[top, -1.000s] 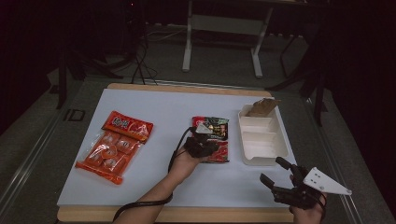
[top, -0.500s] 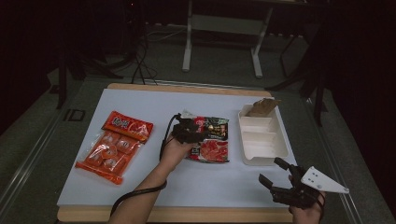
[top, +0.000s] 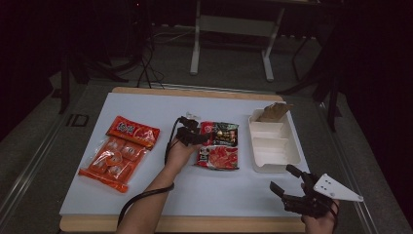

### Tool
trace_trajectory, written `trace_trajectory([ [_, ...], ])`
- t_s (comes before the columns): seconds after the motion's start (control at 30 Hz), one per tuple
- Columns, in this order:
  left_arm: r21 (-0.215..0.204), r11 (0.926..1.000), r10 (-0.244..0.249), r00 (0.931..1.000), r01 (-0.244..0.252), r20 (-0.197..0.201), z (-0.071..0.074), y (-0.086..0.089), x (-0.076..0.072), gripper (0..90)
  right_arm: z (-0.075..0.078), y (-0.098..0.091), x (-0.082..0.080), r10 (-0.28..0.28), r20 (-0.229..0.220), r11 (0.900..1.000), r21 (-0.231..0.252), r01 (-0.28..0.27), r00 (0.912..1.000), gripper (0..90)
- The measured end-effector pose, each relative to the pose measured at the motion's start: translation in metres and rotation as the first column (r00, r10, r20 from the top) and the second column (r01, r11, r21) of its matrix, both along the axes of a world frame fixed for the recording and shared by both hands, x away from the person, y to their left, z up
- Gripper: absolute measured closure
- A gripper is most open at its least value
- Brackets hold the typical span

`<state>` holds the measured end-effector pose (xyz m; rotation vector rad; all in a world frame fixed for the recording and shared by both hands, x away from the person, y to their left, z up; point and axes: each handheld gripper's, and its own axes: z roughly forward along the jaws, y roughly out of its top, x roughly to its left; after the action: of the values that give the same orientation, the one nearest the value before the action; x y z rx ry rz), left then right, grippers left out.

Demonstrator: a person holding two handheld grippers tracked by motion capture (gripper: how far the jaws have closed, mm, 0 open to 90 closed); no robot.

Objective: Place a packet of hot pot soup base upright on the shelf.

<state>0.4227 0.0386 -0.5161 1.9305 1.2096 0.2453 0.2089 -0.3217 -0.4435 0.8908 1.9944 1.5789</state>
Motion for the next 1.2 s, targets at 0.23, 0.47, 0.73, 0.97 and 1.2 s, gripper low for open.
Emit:
trace_trajectory([
  [0.23,-0.010,0.9997,0.021,0.9952,-0.022,-0.096,-0.013,0.001,0.016,45.2,0.000,0.001,0.000,-0.001,-0.003,1.0000,-0.007,0.001,1.0000,16.0],
  [0.47,-0.011,0.9998,-0.018,0.9894,0.017,-0.144,-0.019,-0.006,0.019,50.7,-0.002,0.000,0.002,-0.003,-0.013,1.0000,-0.005,0.003,0.9999,16.0],
  [0.73,0.184,0.9829,0.049,0.9813,-0.014,-0.186,-0.007,-0.030,0.022,68.5,-0.001,0.002,0.001,0.007,-0.012,0.9999,-0.008,-0.007,0.9999,16.0],
  [0.97,0.198,0.9796,0.067,0.9858,-0.036,-0.154,-0.006,-0.030,0.019,79.8,-0.003,0.003,0.003,0.014,-0.025,0.9999,-0.003,-0.014,0.9996,16.0],
  [1.2,0.145,0.9878,0.071,0.9922,-0.056,-0.103,-0.004,-0.027,0.015,87.9,-0.003,0.002,0.003,0.016,-0.025,0.9998,-0.006,-0.016,0.9996,16.1],
])
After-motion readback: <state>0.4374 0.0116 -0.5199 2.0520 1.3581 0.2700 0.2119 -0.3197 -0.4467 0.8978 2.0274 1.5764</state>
